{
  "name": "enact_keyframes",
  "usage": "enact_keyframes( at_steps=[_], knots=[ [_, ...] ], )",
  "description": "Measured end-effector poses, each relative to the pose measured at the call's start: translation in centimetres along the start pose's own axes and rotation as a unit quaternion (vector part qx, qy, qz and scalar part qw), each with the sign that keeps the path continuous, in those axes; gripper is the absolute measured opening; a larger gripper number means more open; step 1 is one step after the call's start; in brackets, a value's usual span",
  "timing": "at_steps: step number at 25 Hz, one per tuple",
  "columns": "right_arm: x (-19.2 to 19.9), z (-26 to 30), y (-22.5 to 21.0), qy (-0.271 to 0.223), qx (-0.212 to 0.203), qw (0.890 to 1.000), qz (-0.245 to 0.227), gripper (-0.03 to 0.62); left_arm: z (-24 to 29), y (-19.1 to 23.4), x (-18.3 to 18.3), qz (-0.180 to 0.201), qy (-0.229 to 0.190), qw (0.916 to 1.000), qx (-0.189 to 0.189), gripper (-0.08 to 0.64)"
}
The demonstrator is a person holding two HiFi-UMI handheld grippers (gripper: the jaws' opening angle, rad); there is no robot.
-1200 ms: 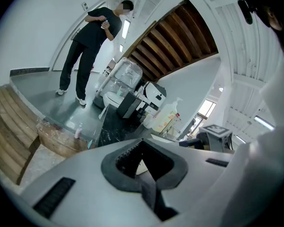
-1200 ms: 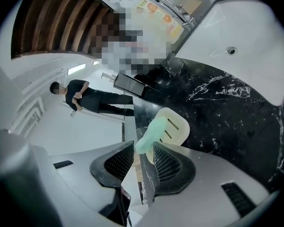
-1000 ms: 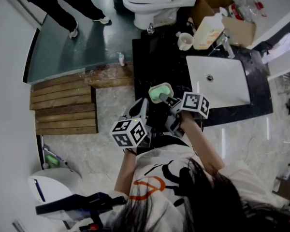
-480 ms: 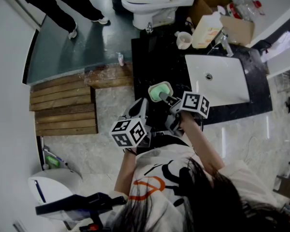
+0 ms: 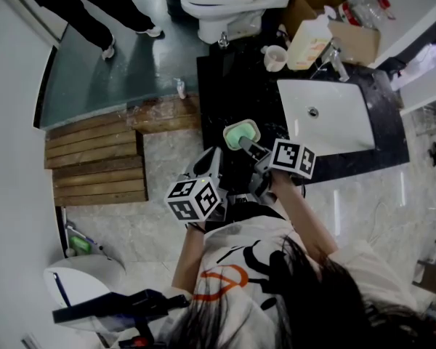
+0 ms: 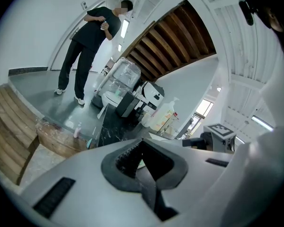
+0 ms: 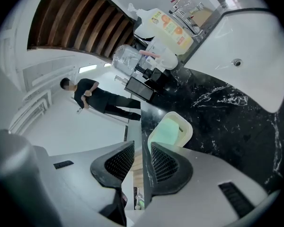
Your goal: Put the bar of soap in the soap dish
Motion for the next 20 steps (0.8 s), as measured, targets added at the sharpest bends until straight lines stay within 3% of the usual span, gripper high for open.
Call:
enact_keyframes(
  at_steps=[12,15,20],
  knots=[
    [0.9,-2.7,0.9,-0.063,0.0,0.992,-0.107,0.109,-0.7,-1.3,0.7,0.009,0.012,0.9993,0.033,0.002],
    [1.3,-3.9,0.5,-0.086,0.014,0.989,-0.12,0.033,-1.1,-2.0,1.4,0.017,0.022,0.9985,0.047,0.002],
    [2.7,-5.0,0.3,-0.094,0.013,0.989,-0.117,0.009,-2.1,-2.3,2.1,0.018,0.027,0.9981,0.053,0.002]
  ],
)
Point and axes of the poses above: the fingertips, and each gripper's own axes: z forward along the fingers, y to its left, x out of its underside, the point moved 3 cm from there along -z, backward along the fingers, and after that the axes turned 1 degree about x, right-handed, at the moved point
